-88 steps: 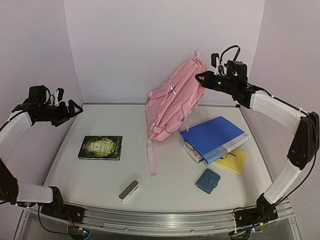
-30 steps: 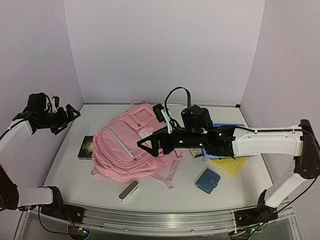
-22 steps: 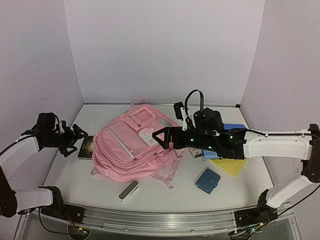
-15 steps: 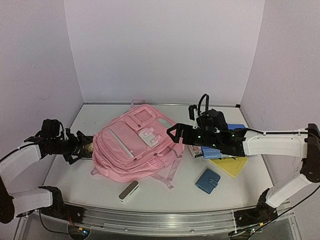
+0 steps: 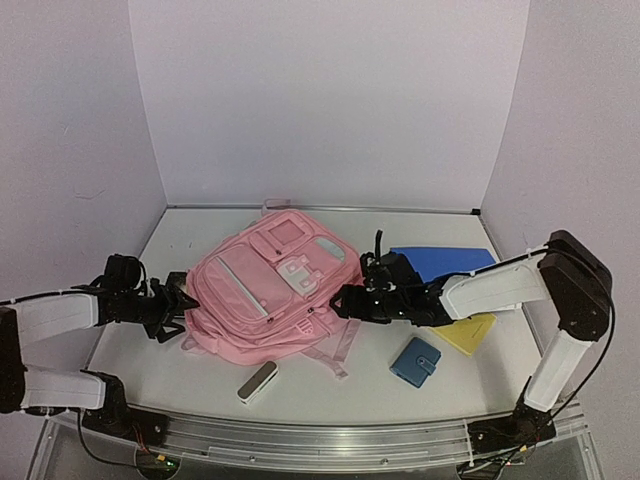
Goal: Pack the student bag
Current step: Adjust the student bag at the center of the board.
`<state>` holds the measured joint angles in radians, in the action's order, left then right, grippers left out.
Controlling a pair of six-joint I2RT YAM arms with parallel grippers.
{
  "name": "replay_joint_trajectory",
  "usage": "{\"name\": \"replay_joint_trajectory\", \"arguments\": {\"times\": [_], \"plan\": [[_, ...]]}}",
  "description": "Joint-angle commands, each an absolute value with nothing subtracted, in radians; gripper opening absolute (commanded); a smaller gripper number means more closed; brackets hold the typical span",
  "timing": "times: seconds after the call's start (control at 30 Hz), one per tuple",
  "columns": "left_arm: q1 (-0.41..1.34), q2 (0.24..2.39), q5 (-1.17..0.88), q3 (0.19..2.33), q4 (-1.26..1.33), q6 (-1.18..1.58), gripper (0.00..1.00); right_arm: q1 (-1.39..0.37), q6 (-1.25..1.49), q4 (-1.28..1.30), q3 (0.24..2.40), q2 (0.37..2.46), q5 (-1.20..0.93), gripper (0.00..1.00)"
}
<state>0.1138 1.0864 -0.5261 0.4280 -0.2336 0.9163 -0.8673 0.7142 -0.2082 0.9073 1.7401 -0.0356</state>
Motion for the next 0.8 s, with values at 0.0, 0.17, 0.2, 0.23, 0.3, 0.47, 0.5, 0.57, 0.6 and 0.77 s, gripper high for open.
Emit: {"name": "replay_joint_trajectory", "arguments": {"times": [0.0, 0.17, 0.2, 0.23, 0.3, 0.47, 0.5, 0.57, 0.6, 0.77], "plan": [[0.155, 1.165, -0.566, 0.462, -0.123, 0.919, 0.70, -0.872, 0.762, -0.288, 0.920, 1.805, -0.042, 0.75], [0.223, 1.281, -0.583, 0.510, -0.035, 0.926, 0.54, -0.862, 0.737, -0.294, 0.979, 1.878, -0.022, 0.71], [0.240, 1.308, -0.580, 0.520, -0.015, 0.930, 0.51, -0.854, 0.728, -0.294, 0.992, 1.889, -0.021, 0.70], [0.252, 1.335, -0.577, 0.530, 0.010, 0.935, 0.49, -0.841, 0.718, -0.296, 1.005, 1.900, -0.025, 0.69], [0.267, 1.387, -0.574, 0.560, 0.050, 0.935, 0.44, -0.809, 0.701, -0.299, 1.022, 1.910, -0.033, 0.67], [0.272, 1.465, -0.572, 0.638, 0.090, 0.932, 0.24, -0.756, 0.637, -0.298, 1.026, 1.875, -0.046, 0.65], [0.273, 1.473, -0.574, 0.646, 0.101, 0.936, 0.21, -0.752, 0.624, -0.298, 1.019, 1.862, -0.046, 0.65], [0.277, 1.481, -0.575, 0.659, 0.112, 0.936, 0.17, -0.752, 0.602, -0.288, 0.999, 1.823, -0.056, 0.66], [0.280, 1.485, -0.575, 0.665, 0.115, 0.935, 0.14, -0.752, 0.592, -0.281, 0.990, 1.805, -0.066, 0.67], [0.316, 1.516, -0.579, 0.647, 0.125, 0.929, 0.00, -0.760, 0.681, -0.244, 0.920, 1.736, -0.106, 0.77]]}}
